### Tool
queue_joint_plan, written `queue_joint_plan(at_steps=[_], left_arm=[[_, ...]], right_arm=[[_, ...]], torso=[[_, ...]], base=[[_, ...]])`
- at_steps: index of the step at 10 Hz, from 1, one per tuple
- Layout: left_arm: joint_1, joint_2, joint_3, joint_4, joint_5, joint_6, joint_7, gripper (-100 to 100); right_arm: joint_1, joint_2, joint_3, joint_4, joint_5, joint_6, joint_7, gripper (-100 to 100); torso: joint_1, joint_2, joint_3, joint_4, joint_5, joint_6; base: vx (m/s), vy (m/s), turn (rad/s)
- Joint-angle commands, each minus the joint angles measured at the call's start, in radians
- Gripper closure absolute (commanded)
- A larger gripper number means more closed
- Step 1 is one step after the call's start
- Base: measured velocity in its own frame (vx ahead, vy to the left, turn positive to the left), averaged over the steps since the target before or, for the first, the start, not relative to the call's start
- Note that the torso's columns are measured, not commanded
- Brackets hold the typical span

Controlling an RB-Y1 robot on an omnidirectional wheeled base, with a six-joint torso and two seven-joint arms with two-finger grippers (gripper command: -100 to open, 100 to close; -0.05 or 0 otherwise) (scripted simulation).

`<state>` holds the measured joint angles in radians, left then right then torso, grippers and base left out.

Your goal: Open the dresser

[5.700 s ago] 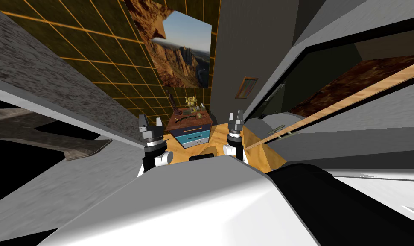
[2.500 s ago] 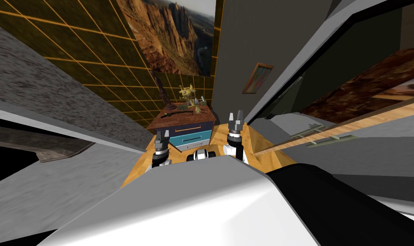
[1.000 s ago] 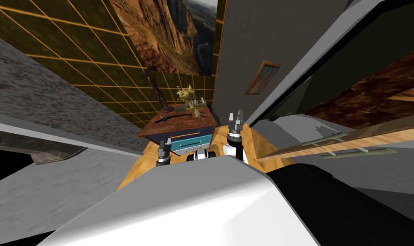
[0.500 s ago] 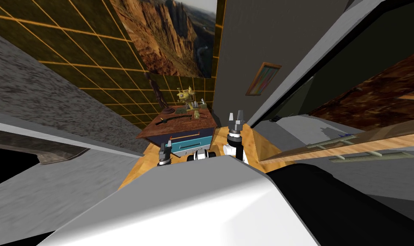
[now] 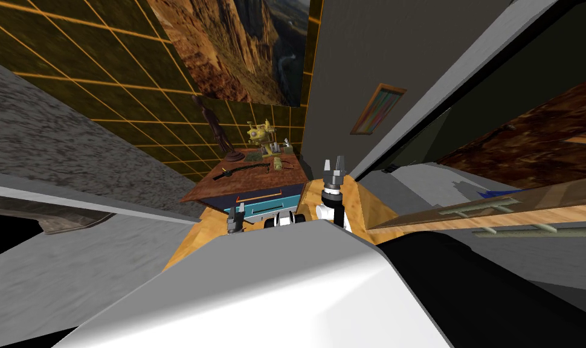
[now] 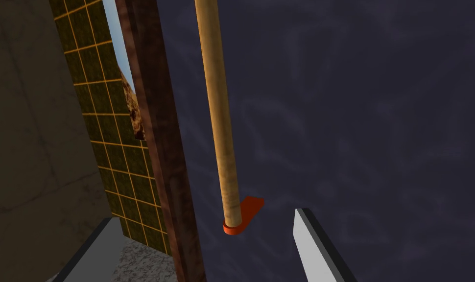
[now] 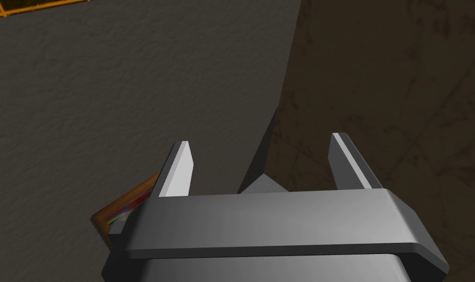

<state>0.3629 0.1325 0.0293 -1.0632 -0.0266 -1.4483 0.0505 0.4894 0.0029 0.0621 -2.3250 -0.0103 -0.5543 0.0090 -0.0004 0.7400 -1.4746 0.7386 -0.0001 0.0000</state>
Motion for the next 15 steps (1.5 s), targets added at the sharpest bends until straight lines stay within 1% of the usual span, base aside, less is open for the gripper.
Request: queue_joint_plan(at_steps=[1, 4, 7, 8, 9, 13, 14, 15], left_arm=[[-0.007, -0.014, 0.002, 0.05, -0.001, -0.035, 0.005, -100], [-0.013, -0.057, 0.005, 0.117, -0.004, -0.083, 0.011, -100], [-0.016, -0.116, 0.007, 0.152, -0.006, -0.109, 0.014, -100], [-0.014, -0.104, 0.006, 0.143, -0.006, -0.103, 0.012, -100], [-0.027, -0.101, 0.008, 0.121, -0.003, -0.068, 0.016, -100], [-0.055, -0.091, 0.013, 0.077, 0.003, 0.002, 0.022, -100], [-0.07, -0.086, 0.016, 0.055, 0.006, 0.038, 0.025, -100], [-0.077, -0.083, 0.017, 0.044, 0.008, 0.055, 0.026, -100]], right_arm=[[0.0, 0.0, 0.0, 0.0, 0.0, 0.0, 0.0, 0], [0.0, 0.0, 0.0, 0.0, 0.0, 0.0, 0.0, 0], [0.0, 0.0, 0.0, 0.0, 0.0, 0.0, 0.0, 0], [0.0, 0.0, 0.0, 0.0, 0.0, 0.0, 0.0, 0], [0.0, 0.0, 0.0, 0.0, 0.0, 0.0, 0.0, 0], [0.0, 0.0, 0.0, 0.0, 0.0, 0.0, 0.0, 0], [0.0, 0.0, 0.0, 0.0, 0.0, 0.0, 0.0, 0], [0.0, 0.0, 0.0, 0.0, 0.0, 0.0, 0.0, 0]], torso=[[0.0, -0.001, -0.001, 0.0, 0.0, 0.0], [0.001, -0.001, -0.001, 0.0, 0.0, 0.0], [0.0, -0.002, -0.002, -0.001, 0.0, 0.0], [0.001, -0.002, -0.001, -0.001, 0.0, 0.0], [0.001, -0.002, -0.001, 0.0, 0.0, 0.0], [0.0, -0.002, -0.001, -0.001, 0.0, 0.0], [0.0, -0.002, -0.002, -0.001, 0.0, 0.0], [0.0, -0.002, -0.001, -0.001, 0.0, 0.0]], base=[[0.041, -0.019, 0.008], [0.007, -0.01, 0.029], [0.006, -0.009, 0.025], [0.0, 0.0, 0.0], [-0.023, -0.007, 0.015], [-0.033, -0.017, 0.009], [-0.038, -0.021, 0.015], [-0.041, -0.02, 0.014]])
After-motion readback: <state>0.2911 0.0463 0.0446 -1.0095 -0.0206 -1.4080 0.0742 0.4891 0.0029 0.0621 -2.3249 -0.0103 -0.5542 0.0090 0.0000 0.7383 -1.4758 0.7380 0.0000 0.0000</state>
